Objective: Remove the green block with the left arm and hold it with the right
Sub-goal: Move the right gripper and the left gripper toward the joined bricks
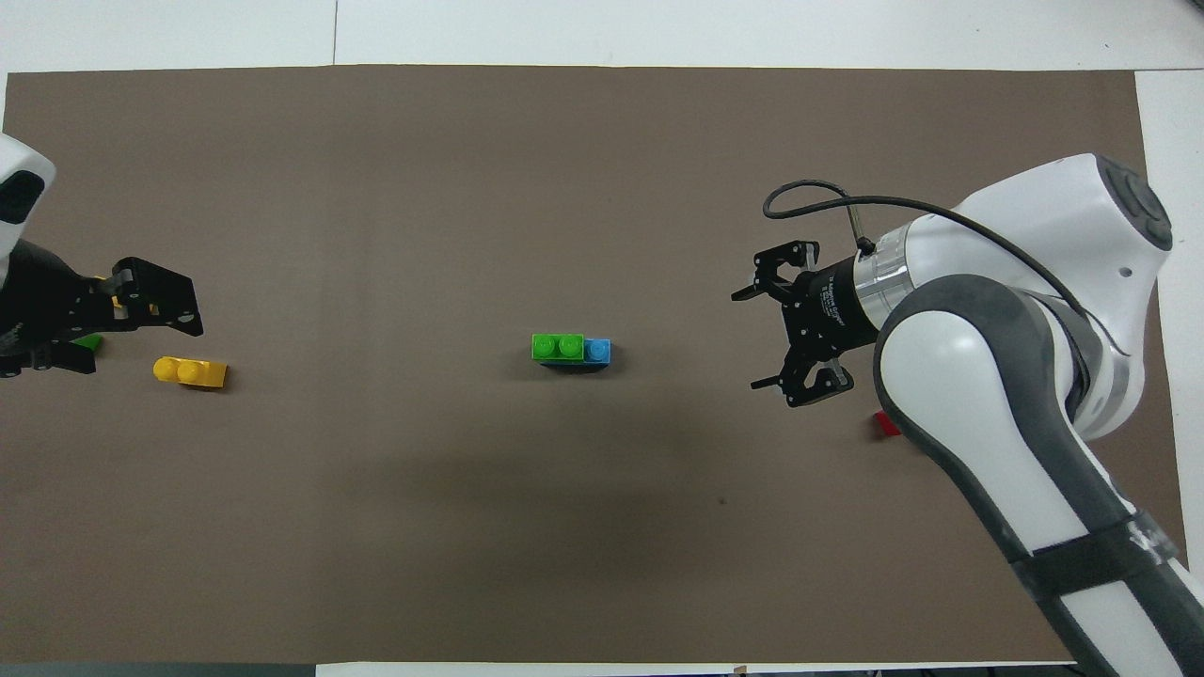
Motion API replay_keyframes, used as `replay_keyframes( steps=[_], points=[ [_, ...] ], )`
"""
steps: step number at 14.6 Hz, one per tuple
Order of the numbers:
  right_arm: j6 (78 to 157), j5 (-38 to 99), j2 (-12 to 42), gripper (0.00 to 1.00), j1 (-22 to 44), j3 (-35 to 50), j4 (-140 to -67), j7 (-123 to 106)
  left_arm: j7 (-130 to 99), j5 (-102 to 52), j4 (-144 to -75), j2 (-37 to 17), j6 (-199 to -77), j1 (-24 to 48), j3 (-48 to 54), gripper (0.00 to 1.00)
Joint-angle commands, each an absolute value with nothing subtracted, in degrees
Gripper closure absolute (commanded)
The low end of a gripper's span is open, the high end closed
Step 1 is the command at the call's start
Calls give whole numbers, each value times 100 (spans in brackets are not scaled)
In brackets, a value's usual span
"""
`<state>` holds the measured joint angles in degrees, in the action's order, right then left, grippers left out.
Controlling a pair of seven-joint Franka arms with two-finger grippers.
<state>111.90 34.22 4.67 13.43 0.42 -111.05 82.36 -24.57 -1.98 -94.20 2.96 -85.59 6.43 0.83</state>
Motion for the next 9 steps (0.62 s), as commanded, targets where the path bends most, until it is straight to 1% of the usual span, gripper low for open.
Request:
replay_keyframes(
  steps=[1,3,7,9],
  points=[
    [11827,3621,536,0,1695,26,-11311,8646,-3853,-351,-10194,694,-9288,1071,35,0],
    [12250,3638,632,0,1888,26,-11381,8841,-4846,-387,-10423,756,-9596,1361,35,0],
    [13137,3973,791,0,2249,26,-11600,8973,-7078,-580,-10661,738,-10361,1862,35,0],
    [13394,4034,896,0,2373,26,-11663,8991,-8221,-580,-10888,721,-10747,2152,35,0]
  ],
)
